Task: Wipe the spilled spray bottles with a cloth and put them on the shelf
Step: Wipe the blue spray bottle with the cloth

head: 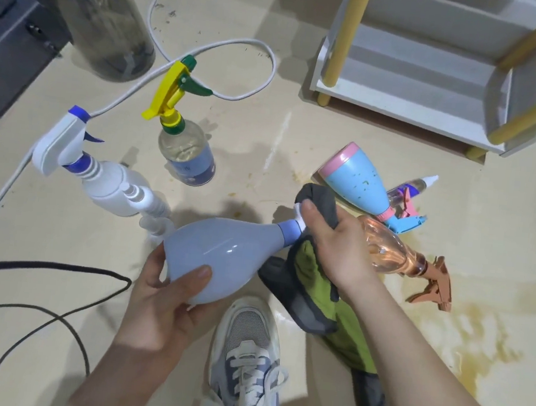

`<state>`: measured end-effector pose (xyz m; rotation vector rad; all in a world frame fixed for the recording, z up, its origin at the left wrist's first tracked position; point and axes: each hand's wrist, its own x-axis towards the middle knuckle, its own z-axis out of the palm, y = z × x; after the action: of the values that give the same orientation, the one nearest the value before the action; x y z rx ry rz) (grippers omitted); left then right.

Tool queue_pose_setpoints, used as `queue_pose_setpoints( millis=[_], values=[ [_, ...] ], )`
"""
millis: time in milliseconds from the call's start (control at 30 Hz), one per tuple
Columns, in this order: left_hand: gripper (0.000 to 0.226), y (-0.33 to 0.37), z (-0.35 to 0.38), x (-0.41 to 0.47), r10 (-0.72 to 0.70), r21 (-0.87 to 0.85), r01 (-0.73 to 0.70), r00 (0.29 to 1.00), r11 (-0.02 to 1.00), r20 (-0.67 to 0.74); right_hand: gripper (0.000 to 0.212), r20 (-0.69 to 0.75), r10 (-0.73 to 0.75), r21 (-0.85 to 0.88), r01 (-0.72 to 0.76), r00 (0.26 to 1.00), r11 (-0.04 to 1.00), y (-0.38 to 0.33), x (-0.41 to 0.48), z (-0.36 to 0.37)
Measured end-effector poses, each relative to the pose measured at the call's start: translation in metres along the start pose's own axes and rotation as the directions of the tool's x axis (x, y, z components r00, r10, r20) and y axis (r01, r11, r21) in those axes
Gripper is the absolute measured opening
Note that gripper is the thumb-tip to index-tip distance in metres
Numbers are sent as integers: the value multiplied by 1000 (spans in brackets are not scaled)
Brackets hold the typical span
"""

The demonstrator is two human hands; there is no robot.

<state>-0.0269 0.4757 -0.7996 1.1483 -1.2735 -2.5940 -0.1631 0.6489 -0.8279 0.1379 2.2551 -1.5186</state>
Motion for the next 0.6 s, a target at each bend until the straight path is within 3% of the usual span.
queue_pose_setpoints(
  millis=[67,100,133,167,200,233,267,300,367,433,500,600],
  values=[
    [60,-4,-4,7,-31,81,29,999,996,26,47,-113,5,-101,-17,994,995,2,0,-5],
    [63,-5,-6,9,-3,249,-2,1000,969,19,51,-152,5,-140,-26,988,990,4,1,-9],
    [65,-6,-7,12,76,501,-72,997,863,12,54,-181,-4,-190,-31,983,981,3,-1,-13],
    [65,-5,-7,12,223,754,-192,973,628,62,57,-201,-23,-258,-30,979,966,1,-3,-15],
    [63,-5,-3,13,338,871,-345,913,349,226,59,-213,-50,-338,-26,976,941,-4,-5,-15],
    [60,-8,4,15,340,863,-487,841,134,422,61,-223,-85,-416,-16,971,909,-11,-8,-13],
    [56,-12,16,16,255,825,-561,809,69,529,62,-226,-118,-473,-4,967,881,-18,-10,-9],
    [51,-15,31,18,166,809,-577,813,107,558,62,-230,-144,-500,11,962,866,-24,-12,-5],
    [40,-19,54,28,137,816,-551,834,175,534,60,-255,-147,-449,18,956,894,-31,-15,0],
    [33,-17,63,38,177,815,-516,856,264,485,58,-297,-112,-229,43,948,972,-31,-18,0],
    [30,-12,59,42,129,761,-478,871,439,474,53,-327,-40,4,44,944,999,-26,-21,-3],
    [22,-3,51,43,100,671,-407,889,620,447,49,-242,229,378,-125,943,917,-22,-21,-7]
  ],
)
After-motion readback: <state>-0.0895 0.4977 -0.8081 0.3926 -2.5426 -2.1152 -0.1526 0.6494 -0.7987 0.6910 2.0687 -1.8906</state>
